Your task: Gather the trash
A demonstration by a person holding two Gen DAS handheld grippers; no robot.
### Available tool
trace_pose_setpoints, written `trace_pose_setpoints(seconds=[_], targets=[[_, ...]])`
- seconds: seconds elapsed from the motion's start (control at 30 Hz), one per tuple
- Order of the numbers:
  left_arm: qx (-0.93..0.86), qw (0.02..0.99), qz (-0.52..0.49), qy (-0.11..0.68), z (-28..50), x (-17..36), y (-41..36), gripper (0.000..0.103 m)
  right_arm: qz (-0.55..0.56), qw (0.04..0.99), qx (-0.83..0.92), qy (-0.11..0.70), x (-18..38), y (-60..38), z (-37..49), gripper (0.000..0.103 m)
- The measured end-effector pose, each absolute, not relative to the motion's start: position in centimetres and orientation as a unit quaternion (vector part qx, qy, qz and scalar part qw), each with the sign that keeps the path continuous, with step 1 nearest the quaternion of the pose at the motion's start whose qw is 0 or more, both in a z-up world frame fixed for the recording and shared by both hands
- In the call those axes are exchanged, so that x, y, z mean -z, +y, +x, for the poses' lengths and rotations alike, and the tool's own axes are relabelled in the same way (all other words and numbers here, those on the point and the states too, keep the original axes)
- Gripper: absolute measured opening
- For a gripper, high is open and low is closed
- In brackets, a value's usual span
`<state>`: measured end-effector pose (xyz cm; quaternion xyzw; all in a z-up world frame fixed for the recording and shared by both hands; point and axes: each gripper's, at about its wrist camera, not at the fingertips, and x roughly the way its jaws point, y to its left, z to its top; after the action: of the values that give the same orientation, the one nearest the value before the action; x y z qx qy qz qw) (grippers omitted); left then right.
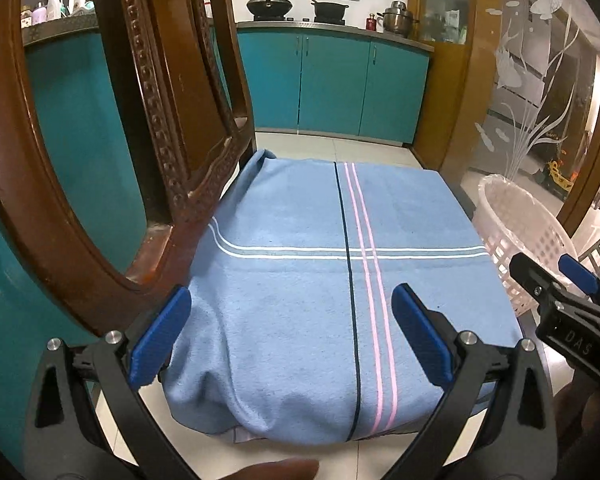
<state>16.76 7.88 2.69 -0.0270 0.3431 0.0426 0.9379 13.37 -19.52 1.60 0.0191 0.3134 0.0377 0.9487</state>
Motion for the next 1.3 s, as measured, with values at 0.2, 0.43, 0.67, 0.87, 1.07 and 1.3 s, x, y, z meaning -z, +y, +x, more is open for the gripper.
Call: trace_pose_setpoints(seconds=[0.2,0.43,0.67,0.87,1.07,1.3], targets=[[-0.041,0.939,-0.026,0.341,16.7,-2.5,7.2,0.1,0.018,0.949,-0.038,0.313,-1.6,-19.7,13.2,0.1],[-0.038,0.94,-0.027,0.337,16.5,-2.6,6.7,0.1,0.022,0.949,-0.038,0.313,-1.5,-19.9,13.2,0.1],[-0.033,0.942,-0.025,0.334,16.3,-2.6,6.3,0.1,0.021,0.947,-0.041,0.316,-1.4,-19.7,13.2,0.1],[-0.035,0.942,-0.027,0.333,16.2,-2.7,6.5,0.1,0.022,0.948,-0.041,0.316,-1.3,-19.7,13.1,0.1],[-0.03,0.943,-0.028,0.331,16.0,-2.8,6.4,0.1,0.02,0.948,-0.042,0.316,-1.2,-19.4,13.1,0.1],[-0.027,0.943,-0.027,0.33,15.8,-2.9,6.4,0.1,0.02,0.948,-0.041,0.315,-1.2,-19.4,13.0,0.1]])
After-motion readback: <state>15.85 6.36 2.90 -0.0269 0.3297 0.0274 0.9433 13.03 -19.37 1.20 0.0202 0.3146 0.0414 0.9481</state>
